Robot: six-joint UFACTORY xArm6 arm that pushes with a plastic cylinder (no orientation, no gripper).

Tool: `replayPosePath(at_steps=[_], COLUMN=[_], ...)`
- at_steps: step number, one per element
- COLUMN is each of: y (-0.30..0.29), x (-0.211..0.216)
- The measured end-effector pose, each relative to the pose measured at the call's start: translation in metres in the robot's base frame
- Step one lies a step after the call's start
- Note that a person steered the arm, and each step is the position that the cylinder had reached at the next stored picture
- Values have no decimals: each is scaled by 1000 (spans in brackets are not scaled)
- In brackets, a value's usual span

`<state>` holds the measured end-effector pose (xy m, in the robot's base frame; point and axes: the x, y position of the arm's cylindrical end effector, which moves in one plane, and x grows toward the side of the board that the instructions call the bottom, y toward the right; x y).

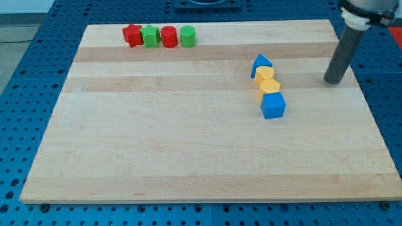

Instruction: Separate the yellow hexagon from the yellow heart

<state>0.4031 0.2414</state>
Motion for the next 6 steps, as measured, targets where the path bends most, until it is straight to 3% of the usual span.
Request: replayPosePath(at_steps=[6], y=[-248], x=[23])
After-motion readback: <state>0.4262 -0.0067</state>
